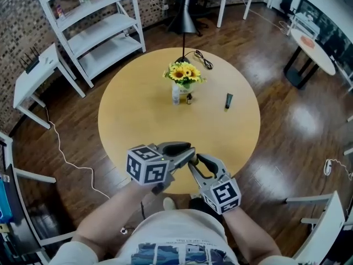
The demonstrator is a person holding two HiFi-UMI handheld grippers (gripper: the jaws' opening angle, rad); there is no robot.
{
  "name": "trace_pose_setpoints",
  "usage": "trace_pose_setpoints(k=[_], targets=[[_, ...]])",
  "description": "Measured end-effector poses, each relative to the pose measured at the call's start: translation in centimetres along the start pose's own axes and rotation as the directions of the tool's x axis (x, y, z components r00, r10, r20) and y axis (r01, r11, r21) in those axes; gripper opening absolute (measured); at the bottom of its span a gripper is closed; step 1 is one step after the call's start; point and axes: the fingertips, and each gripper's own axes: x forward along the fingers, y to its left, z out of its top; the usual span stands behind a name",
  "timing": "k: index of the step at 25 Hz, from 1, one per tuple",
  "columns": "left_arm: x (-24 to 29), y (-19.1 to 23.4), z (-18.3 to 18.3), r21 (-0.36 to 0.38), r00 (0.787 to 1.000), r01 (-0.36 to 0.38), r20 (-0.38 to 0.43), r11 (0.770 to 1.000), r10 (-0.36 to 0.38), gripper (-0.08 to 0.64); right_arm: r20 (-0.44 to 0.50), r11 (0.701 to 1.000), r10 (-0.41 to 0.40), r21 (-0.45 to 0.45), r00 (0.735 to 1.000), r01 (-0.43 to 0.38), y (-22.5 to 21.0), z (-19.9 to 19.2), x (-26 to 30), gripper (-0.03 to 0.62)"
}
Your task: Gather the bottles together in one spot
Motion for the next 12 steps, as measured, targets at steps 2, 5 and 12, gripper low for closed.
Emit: trace_pose_setpoints(k=[2, 5, 12], targets=[[-0.2, -0.5, -0.3, 0.023, 1.0, 0.014, -0.001, 1.0, -0.014, 0.081, -0.005, 1.0, -0.015, -0.005, 1.0, 0.015, 0.4, -0.3, -0.2, 0.15], [-0.2, -1.2, -0.6, 0.081, 1.0, 0.02, -0.008, 0.997, -0.019, 0.08, -0.015, 1.0, -0.03, -0.003, 0.999, 0.03, 0.7, -0.4, -0.5, 0.152], [0.8, 2.5, 0.8, 0.109, 0.995, -0.101, 0.036, 0.989, 0.098, 0.08, -0.12, 0.993, -0.112, 0.026, 0.986, 0.116, -3.1, -3.2, -0.9, 0.176]])
